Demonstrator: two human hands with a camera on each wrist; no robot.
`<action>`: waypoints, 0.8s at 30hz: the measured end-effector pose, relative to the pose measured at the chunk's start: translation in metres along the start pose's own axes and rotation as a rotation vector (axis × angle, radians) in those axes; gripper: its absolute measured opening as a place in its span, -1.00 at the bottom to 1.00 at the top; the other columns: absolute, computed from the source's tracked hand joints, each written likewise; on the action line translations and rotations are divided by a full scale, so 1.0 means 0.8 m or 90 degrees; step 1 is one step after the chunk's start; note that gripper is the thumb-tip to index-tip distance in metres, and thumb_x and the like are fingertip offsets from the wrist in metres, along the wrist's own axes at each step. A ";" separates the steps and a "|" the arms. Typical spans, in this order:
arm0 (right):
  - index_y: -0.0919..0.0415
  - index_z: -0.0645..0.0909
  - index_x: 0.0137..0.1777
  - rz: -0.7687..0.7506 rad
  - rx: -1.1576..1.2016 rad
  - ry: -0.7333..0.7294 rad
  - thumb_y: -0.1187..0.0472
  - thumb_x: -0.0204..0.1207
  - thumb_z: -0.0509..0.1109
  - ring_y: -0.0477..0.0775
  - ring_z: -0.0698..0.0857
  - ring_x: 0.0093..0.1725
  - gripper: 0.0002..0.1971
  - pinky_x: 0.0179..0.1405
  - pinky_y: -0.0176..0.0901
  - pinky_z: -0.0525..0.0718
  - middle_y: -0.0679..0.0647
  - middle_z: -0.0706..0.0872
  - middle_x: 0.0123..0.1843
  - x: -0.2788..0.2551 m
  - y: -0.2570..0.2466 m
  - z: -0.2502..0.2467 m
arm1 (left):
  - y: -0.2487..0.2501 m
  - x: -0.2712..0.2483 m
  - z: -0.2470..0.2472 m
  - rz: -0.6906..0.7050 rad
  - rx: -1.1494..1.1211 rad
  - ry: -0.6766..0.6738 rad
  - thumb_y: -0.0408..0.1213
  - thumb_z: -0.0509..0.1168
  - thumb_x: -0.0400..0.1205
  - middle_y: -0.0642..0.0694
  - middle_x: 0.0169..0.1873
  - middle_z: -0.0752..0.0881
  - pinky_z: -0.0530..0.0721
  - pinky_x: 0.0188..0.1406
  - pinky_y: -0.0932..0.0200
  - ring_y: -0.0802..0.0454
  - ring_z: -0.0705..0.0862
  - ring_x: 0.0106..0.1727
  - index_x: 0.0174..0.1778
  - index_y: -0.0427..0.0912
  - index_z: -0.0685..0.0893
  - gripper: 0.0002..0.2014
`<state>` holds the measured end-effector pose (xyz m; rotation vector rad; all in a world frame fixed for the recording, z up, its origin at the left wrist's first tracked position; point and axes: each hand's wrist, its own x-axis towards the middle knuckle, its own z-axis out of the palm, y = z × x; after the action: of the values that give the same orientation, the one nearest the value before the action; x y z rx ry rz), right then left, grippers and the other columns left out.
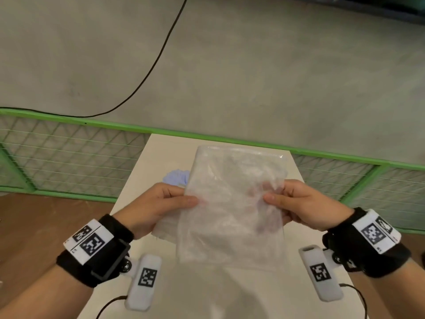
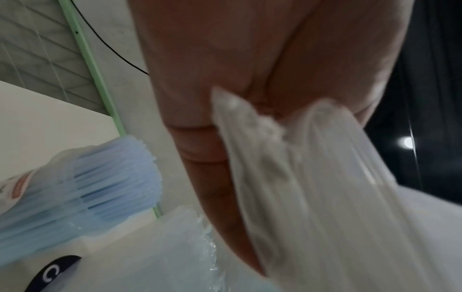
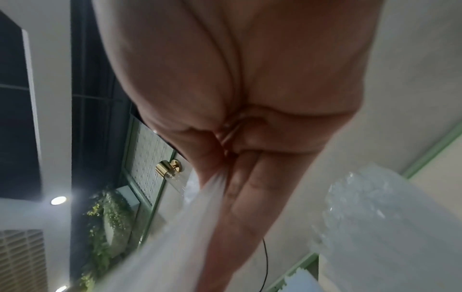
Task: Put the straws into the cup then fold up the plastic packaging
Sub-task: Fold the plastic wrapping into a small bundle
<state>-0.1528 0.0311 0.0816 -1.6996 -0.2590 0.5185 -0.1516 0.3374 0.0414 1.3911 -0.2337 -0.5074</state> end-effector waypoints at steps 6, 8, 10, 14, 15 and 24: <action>0.06 0.78 0.14 -0.068 0.115 0.069 0.03 0.40 0.54 0.09 0.83 -0.22 -0.68 -0.40 -0.08 0.79 0.27 0.83 0.04 0.003 0.008 -0.003 | 0.002 0.004 0.015 0.054 -0.007 0.110 -0.33 0.40 0.47 -0.23 -0.03 0.85 0.77 -0.17 0.23 -0.04 0.83 -0.07 -0.05 -0.24 0.87 -0.80; 0.07 0.76 0.20 -0.075 0.108 0.046 -0.11 0.18 0.71 0.11 0.83 -0.23 -0.42 -0.42 -0.09 0.78 0.30 0.82 0.06 0.004 0.016 -0.001 | 0.001 0.005 0.018 0.065 -0.014 0.116 -0.38 0.39 0.49 -0.21 -0.02 0.85 0.77 -0.16 0.22 -0.03 0.83 -0.07 -0.04 -0.20 0.87 -0.81; 0.13 0.76 0.19 -0.083 0.110 0.048 -0.12 0.08 0.76 0.14 0.82 -0.26 -0.33 -0.43 -0.06 0.78 0.27 0.82 0.00 0.005 0.021 -0.003 | 0.001 0.004 0.020 0.078 -0.018 0.099 -0.47 0.40 0.52 -0.17 -0.01 0.85 0.77 -0.14 0.21 -0.02 0.82 -0.04 -0.03 -0.13 0.87 -0.78; 0.09 0.85 0.01 -0.131 0.134 0.065 0.29 0.29 0.65 0.10 0.84 -0.20 -0.73 -0.34 -0.11 0.80 0.16 0.85 -0.08 0.003 0.013 -0.001 | 0.005 0.005 0.020 0.110 -0.036 0.078 -0.62 0.23 0.61 -0.02 0.04 0.81 0.72 -0.22 0.27 0.07 0.77 -0.06 -0.02 -0.02 0.84 -0.58; 0.05 0.87 -0.07 -0.144 0.147 0.080 0.37 0.32 0.56 0.04 0.84 -0.20 -0.75 -0.32 -0.18 0.78 0.11 0.86 -0.10 0.001 0.010 0.000 | 0.006 0.005 0.020 0.107 -0.038 0.082 -0.66 0.15 0.63 0.01 -0.01 0.81 0.70 -0.28 0.30 0.09 0.77 -0.10 -0.12 -0.03 0.85 -0.52; 0.15 0.83 -0.47 -0.234 0.063 0.082 0.72 0.23 0.12 0.03 0.78 -0.37 -0.44 -0.32 -0.25 0.74 0.13 0.81 -0.39 0.000 0.012 -0.006 | 0.012 0.003 0.027 0.082 -0.112 0.073 -0.24 0.23 0.57 -0.14 -0.11 0.64 0.64 -0.41 0.27 -0.01 0.68 -0.25 -0.28 -0.19 0.68 -0.82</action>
<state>-0.1513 0.0249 0.0732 -1.5362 -0.4342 0.1469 -0.1575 0.3185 0.0541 1.2204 -0.1793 -0.3317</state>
